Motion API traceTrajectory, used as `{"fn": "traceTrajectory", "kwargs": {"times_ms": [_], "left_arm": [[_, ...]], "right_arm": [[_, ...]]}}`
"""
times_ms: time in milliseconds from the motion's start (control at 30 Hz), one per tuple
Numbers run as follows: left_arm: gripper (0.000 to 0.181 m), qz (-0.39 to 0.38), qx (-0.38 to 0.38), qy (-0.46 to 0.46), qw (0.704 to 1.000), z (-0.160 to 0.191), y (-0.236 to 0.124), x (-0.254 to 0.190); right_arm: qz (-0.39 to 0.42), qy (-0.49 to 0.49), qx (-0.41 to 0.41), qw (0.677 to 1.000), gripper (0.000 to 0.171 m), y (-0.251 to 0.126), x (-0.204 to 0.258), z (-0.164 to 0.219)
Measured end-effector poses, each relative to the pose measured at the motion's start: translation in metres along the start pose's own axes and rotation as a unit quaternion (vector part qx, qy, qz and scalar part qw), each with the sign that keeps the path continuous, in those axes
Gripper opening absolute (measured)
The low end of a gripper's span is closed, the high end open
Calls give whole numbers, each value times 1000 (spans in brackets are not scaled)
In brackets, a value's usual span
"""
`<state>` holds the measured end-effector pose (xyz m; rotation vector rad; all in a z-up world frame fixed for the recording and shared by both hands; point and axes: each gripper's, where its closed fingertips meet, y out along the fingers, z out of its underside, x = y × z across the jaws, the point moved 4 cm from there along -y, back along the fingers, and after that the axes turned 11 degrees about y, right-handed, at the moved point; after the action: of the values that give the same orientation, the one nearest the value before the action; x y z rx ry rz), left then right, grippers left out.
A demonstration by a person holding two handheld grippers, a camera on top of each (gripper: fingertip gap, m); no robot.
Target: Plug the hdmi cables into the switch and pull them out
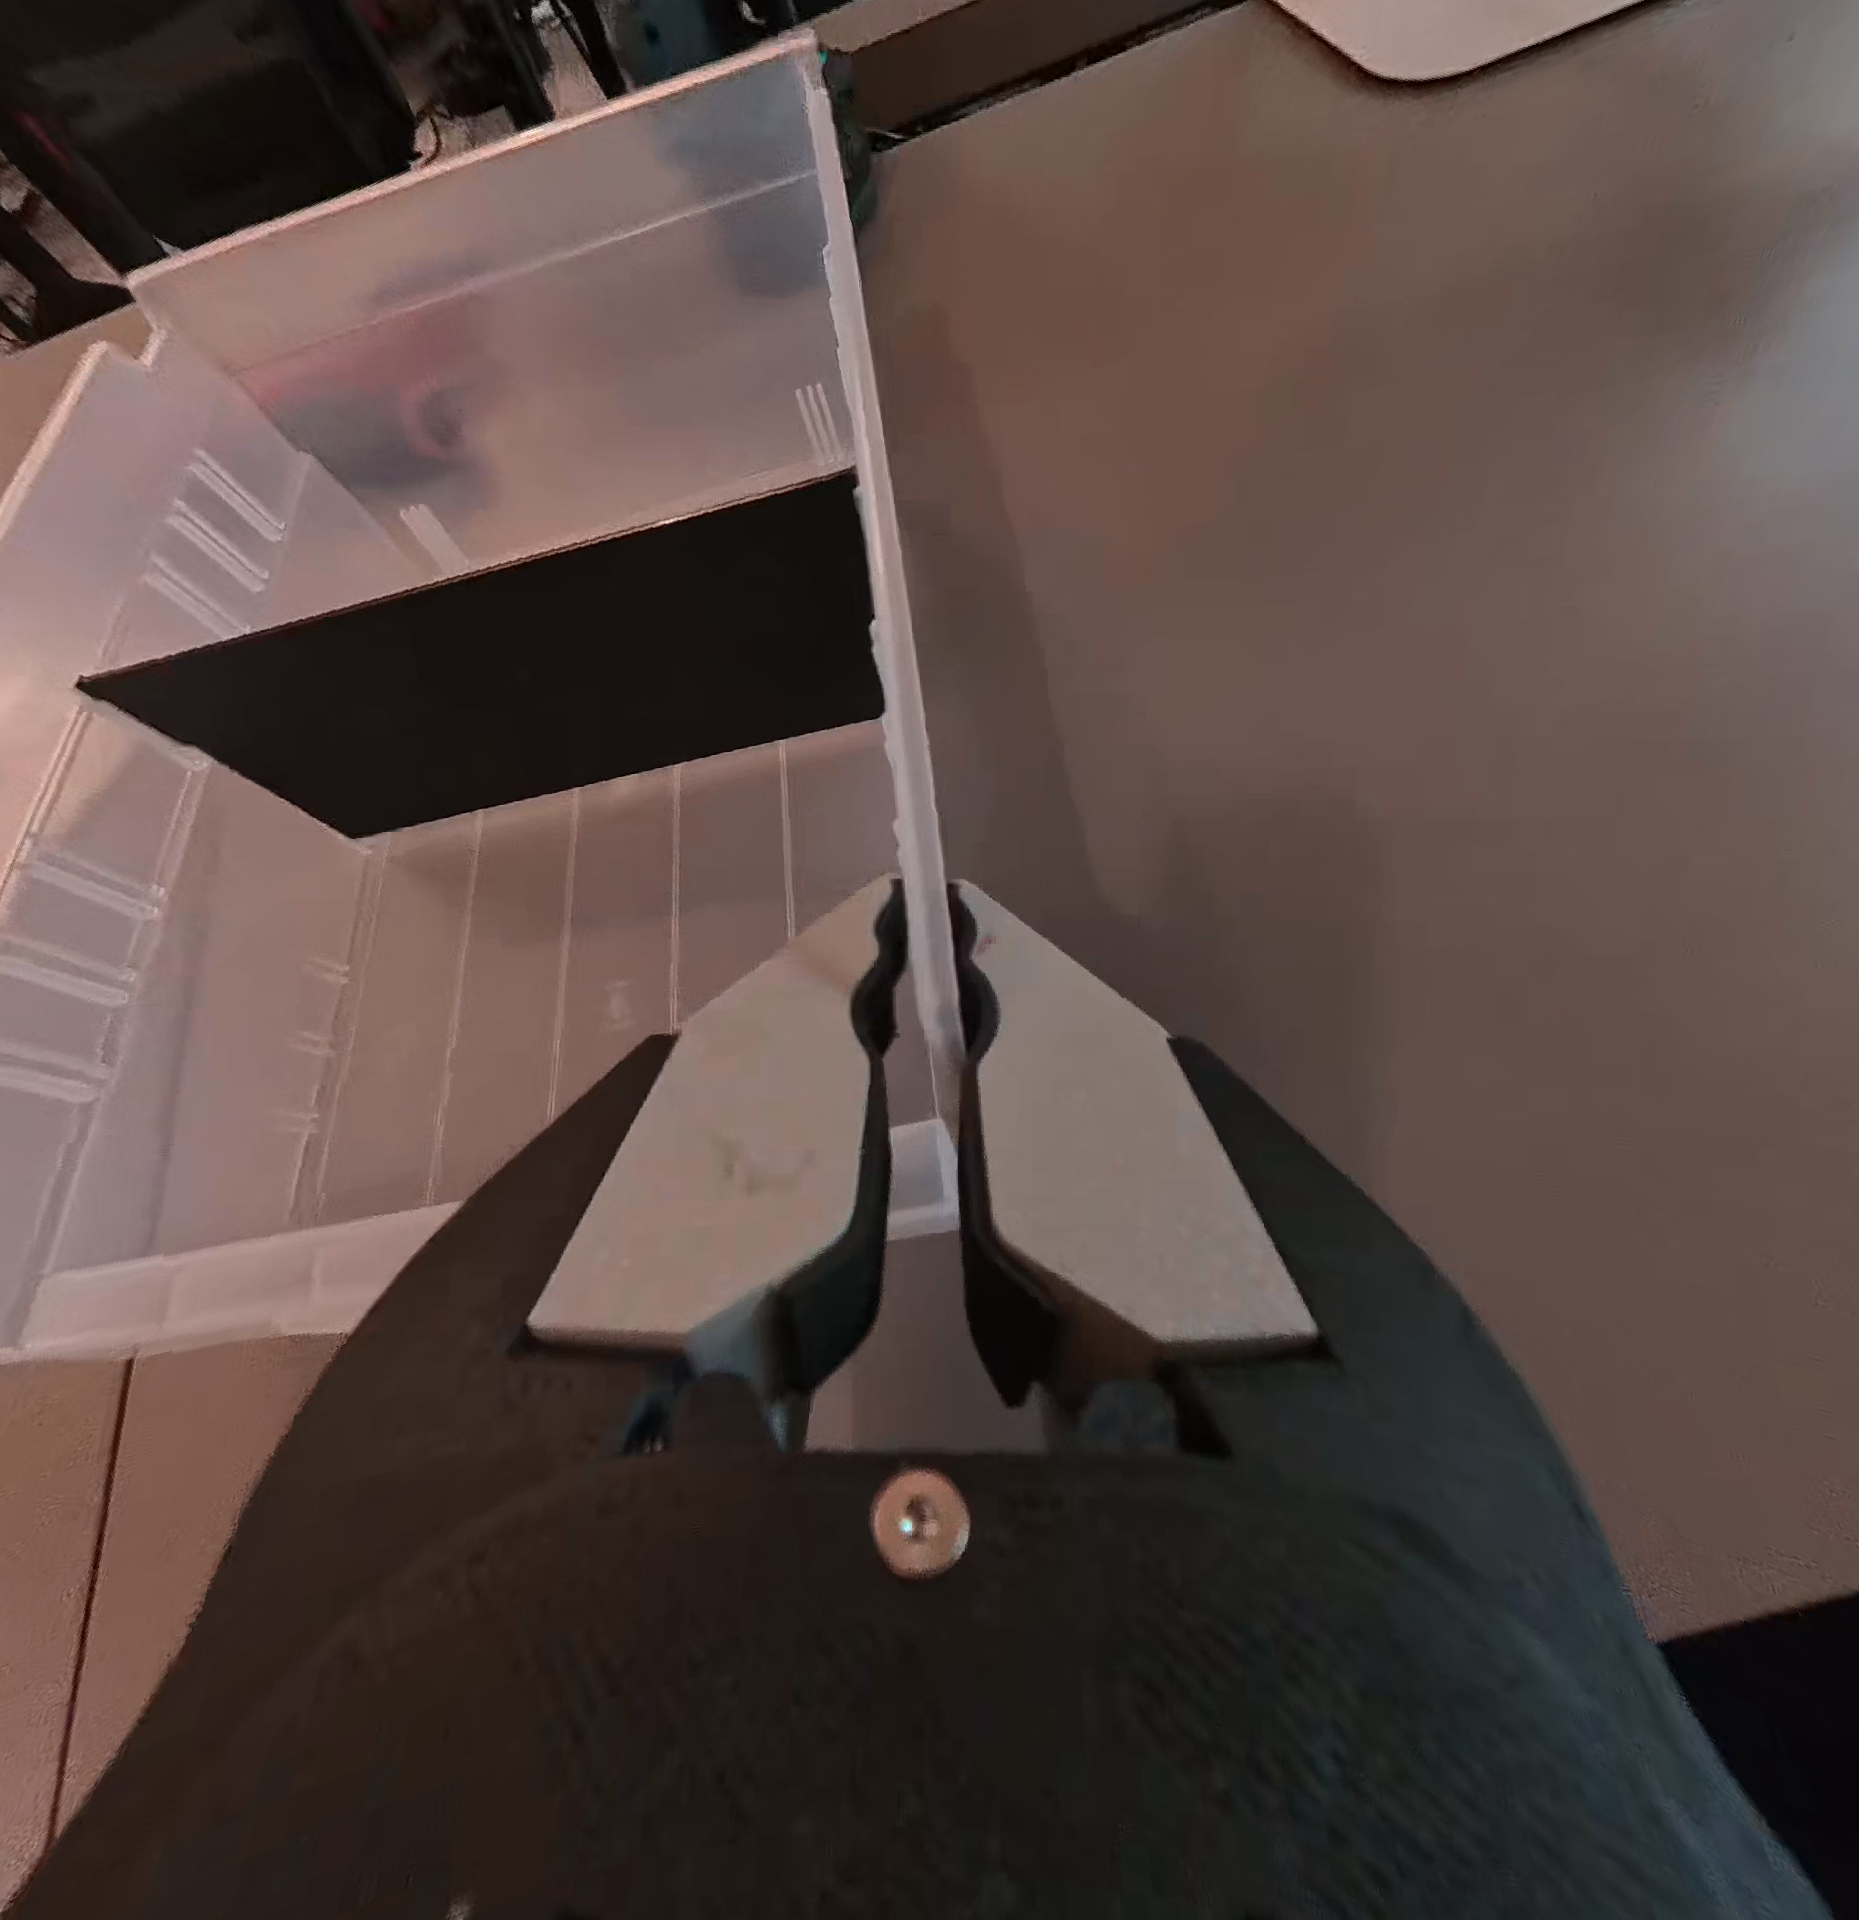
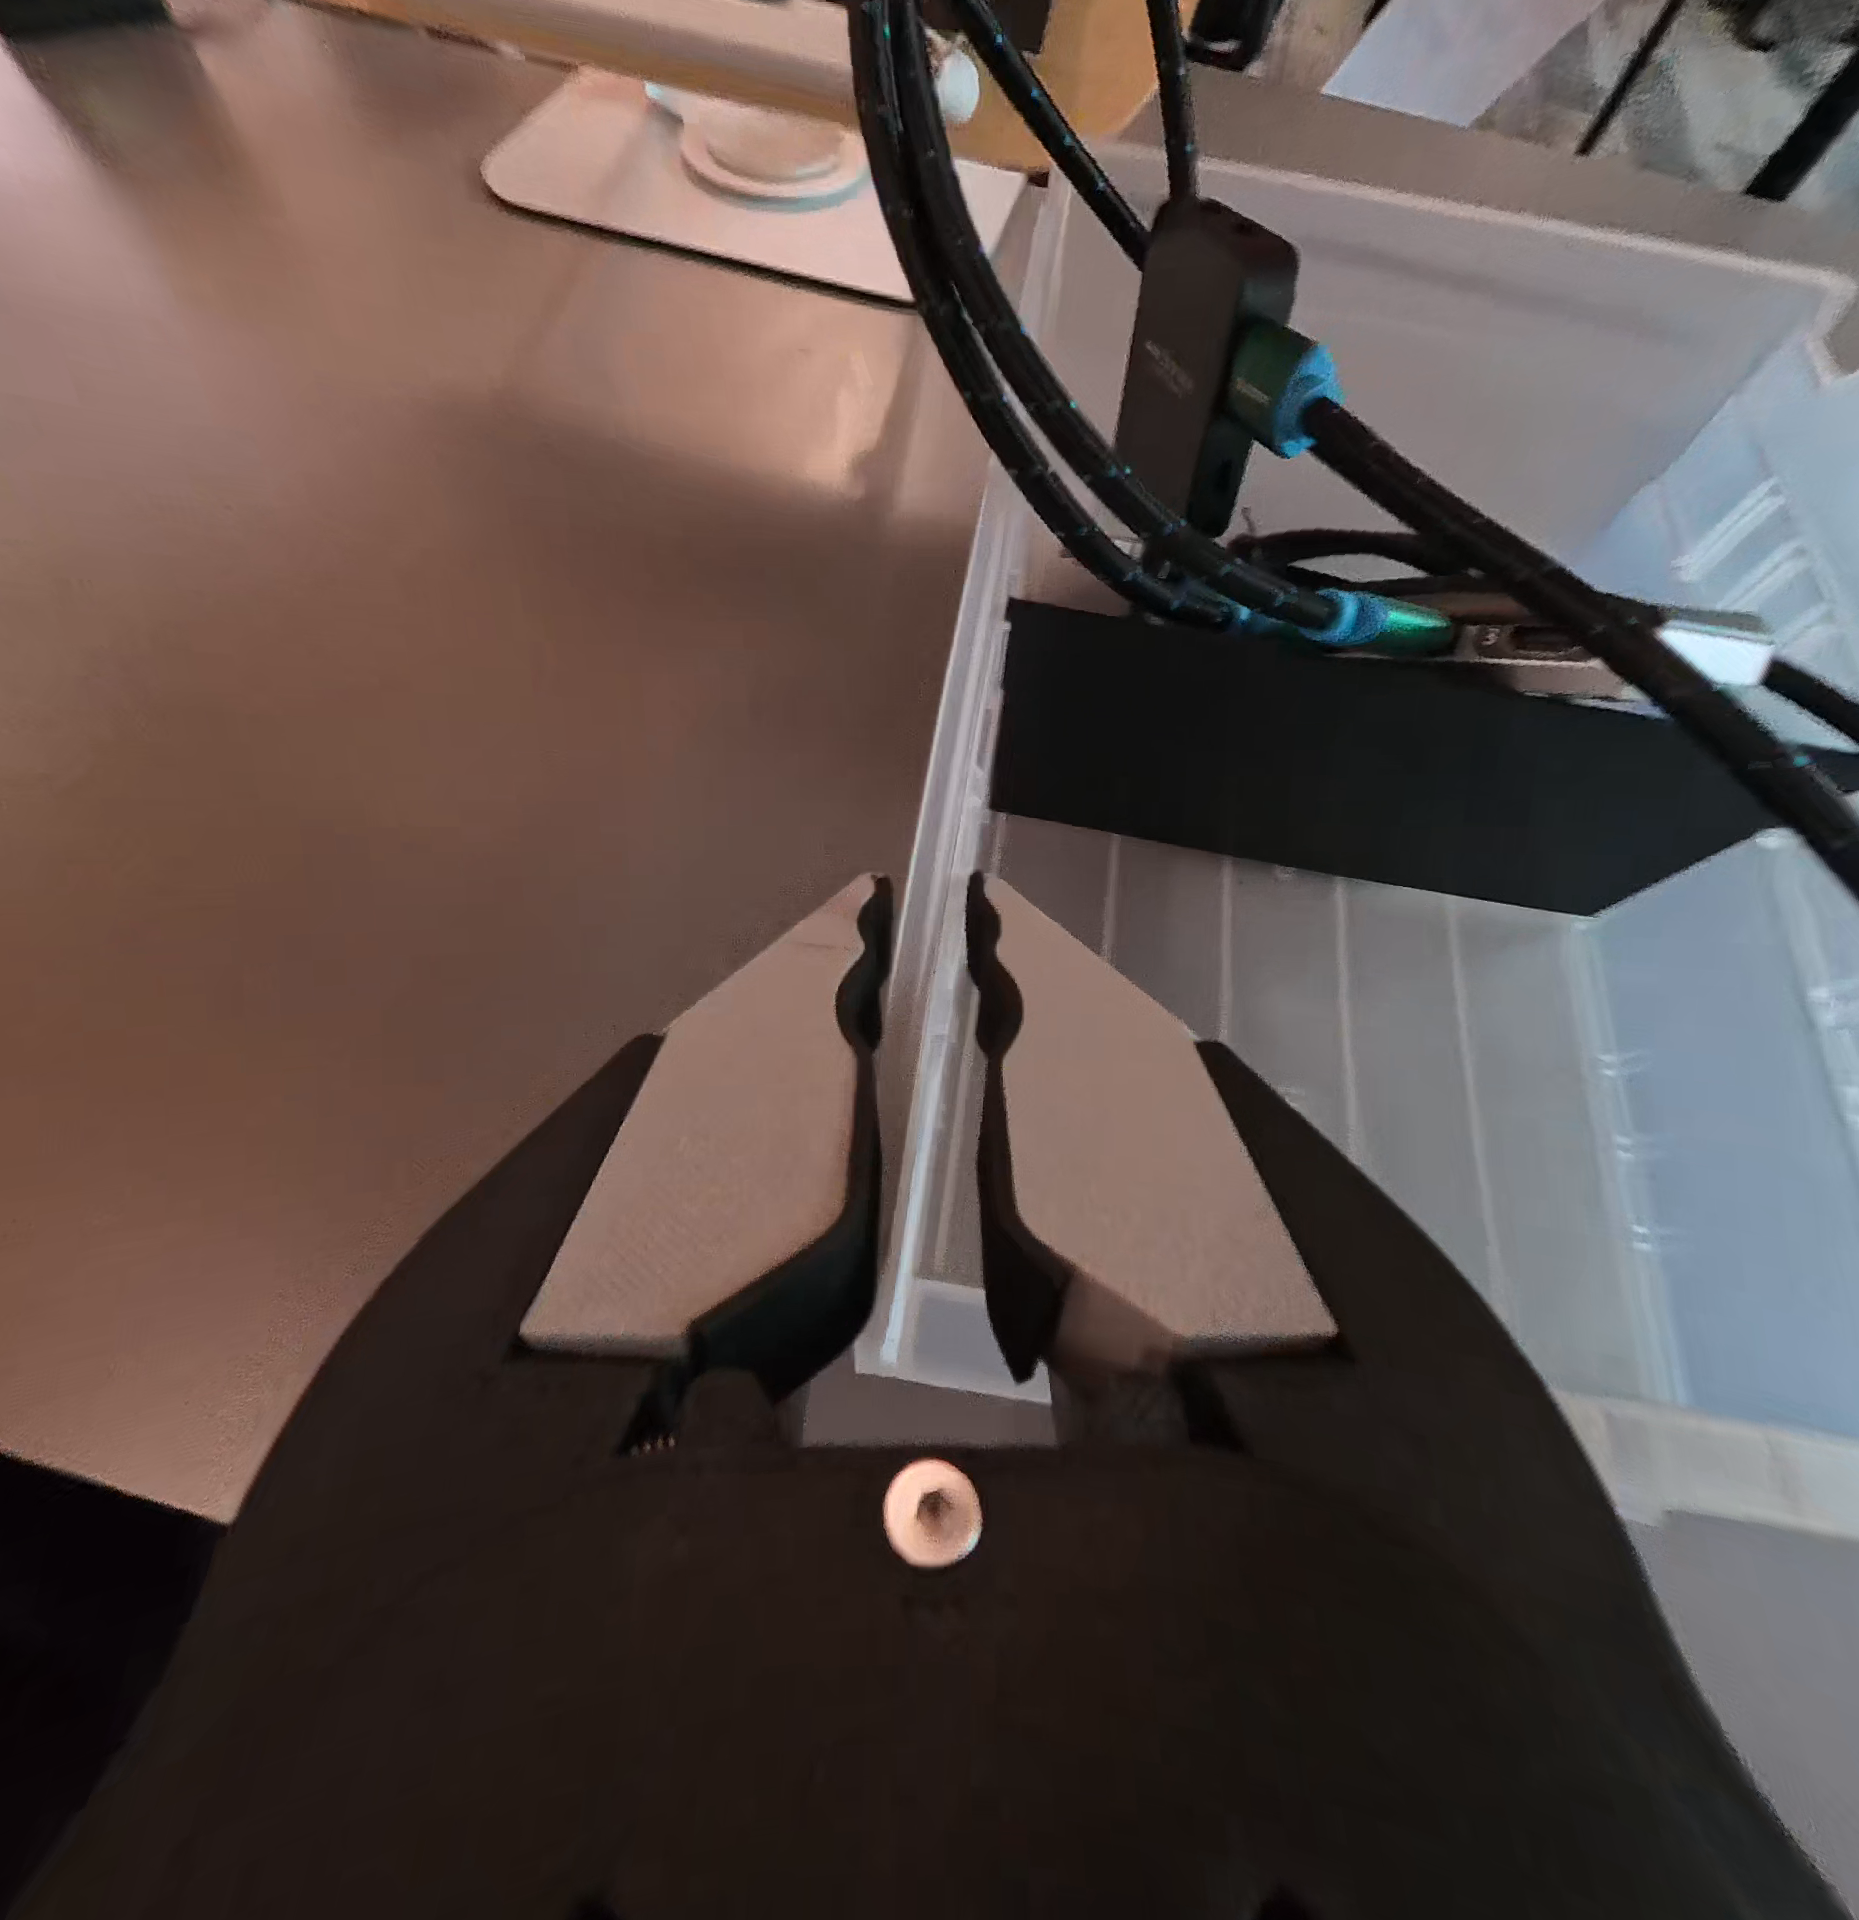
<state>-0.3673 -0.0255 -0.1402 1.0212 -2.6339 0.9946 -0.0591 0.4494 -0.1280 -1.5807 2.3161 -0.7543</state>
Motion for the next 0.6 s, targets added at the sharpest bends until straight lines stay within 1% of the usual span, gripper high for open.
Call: {"fn": "traceTrajectory", "kwargs": {"times_ms": [100,167,233,267,333,433,600], "left_arm": [[3,0,-12,-1,1000,0,2,5],[3,-5,-29,-2,1000,-6,-6,11],[4,-23,-58,-8,998,-19,-23,22],[4,-12,-69,-23,997,-24,-31,26],[4,2,-103,-43,994,-32,-44,32],[3,6,-157,-49,986,-44,-59,36],[3,-28,-175,-15,984,-63,-84,33]], "right_arm": [[54,-38,5,998,3,-1,1,1],[49,-41,10,998,5,-2,10,3],[30,-40,18,999,9,-4,24,5],[20,-40,22,999,10,-5,34,6],[-1,-43,32,999,13,-6,56,9],[-32,-49,46,997,14,-5,95,12],[-112,-78,55,989,23,3,186,16]]}}
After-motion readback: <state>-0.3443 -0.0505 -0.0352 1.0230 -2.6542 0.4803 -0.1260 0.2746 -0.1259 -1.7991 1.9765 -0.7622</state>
